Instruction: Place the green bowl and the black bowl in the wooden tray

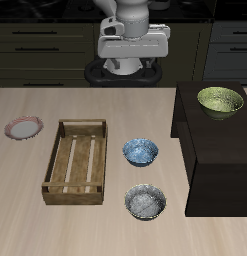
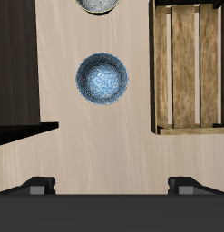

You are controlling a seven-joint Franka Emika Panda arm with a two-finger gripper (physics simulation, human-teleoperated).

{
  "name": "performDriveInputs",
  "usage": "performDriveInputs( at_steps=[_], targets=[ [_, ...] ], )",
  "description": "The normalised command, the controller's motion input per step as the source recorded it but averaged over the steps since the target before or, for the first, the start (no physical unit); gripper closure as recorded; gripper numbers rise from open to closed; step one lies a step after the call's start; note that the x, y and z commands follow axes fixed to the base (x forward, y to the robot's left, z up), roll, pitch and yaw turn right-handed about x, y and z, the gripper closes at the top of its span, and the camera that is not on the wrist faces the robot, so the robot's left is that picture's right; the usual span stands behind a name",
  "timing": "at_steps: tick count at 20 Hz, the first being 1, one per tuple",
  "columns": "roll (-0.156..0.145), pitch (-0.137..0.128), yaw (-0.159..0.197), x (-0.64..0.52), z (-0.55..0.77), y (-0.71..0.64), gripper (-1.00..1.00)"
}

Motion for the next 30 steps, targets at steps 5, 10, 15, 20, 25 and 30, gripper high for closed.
performDriveInputs(
  at_steps=[5, 10, 15, 20, 25, 30],
  targets=[
    [0.021, 0.009, 0.003, 0.17, 0.13, 0.26, -1.00],
    [0.047, -0.005, 0.023, 0.20, 0.15, 0.48, -1.00],
    [0.046, 0.008, -0.001, 0.27, 0.10, 0.37, -1.00],
    [0.001, 0.006, -0.013, 0.31, 0.11, 0.29, -1.00],
    [0.004, 0.013, -0.002, 0.31, 0.01, 0.22, -1.00],
    [-0.011, -0.013, 0.004, 0.30, 0.02, 0.21, -1.00]
  ],
)
